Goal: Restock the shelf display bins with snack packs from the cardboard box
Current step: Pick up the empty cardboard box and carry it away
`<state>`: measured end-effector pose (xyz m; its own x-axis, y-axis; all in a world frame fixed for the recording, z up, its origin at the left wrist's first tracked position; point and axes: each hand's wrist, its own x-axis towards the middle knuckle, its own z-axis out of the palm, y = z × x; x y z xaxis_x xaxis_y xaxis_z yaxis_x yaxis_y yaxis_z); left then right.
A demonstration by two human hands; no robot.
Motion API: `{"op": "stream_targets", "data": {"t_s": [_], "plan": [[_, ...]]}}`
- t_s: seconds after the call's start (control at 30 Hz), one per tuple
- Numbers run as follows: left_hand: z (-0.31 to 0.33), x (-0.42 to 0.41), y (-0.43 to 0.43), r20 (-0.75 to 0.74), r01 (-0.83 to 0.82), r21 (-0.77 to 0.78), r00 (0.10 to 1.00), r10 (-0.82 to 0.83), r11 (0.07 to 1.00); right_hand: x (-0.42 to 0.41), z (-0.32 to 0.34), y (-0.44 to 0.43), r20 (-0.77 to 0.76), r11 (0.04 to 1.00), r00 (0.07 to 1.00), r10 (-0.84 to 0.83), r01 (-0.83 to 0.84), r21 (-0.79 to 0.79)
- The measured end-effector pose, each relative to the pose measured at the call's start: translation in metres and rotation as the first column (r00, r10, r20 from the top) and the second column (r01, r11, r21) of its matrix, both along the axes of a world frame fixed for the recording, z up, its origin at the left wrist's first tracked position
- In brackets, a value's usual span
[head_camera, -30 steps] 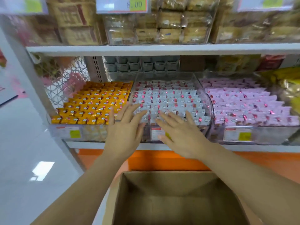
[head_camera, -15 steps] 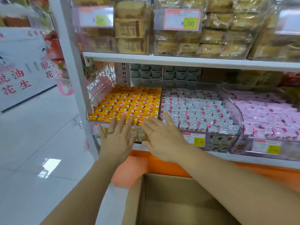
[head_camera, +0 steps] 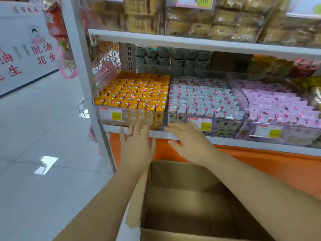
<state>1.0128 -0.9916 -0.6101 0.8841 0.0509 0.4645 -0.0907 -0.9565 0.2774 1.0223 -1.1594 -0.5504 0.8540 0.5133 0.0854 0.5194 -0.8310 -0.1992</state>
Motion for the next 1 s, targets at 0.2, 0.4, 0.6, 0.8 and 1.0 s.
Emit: {"op": "stream_targets", "data": {"t_s": [0.2, 0.4, 0.6, 0.8, 1.0], "plan": [[-0.072, -0.099, -0.055, -0.444, 0.229, -0.225, 0.841, -0.309, 0.947, -0.094, -0.077, -0.107, -0.335, 0.961, 0.903, -0.27, 0.276, -0.031], [-0.116, -0.145, -0.089, -0.751, 0.382, -0.146, 0.558, -0.354, 0.912, -0.145, -0.137, -0.155, -0.622, 0.951, 0.719, -0.308, 0.26, -0.17], [-0.13, -0.163, -0.083, -0.673, 0.283, 0.094, 0.725, -0.148, 0.955, -0.16, -0.157, -0.14, -0.557, 0.964, 0.788, -0.263, 0.24, -0.116], [-0.131, -0.17, -0.024, -0.568, 0.001, 0.163, 0.817, 0.093, 0.987, -0.173, -0.167, -0.066, -0.54, 0.979, 0.828, -0.153, 0.2, 0.029], [-0.139, -0.197, 0.013, -0.557, -0.41, -0.237, 0.8, 0.223, 0.881, -0.187, -0.178, 0.001, -0.605, 0.967, 0.795, -0.047, 0.188, 0.172]]}}
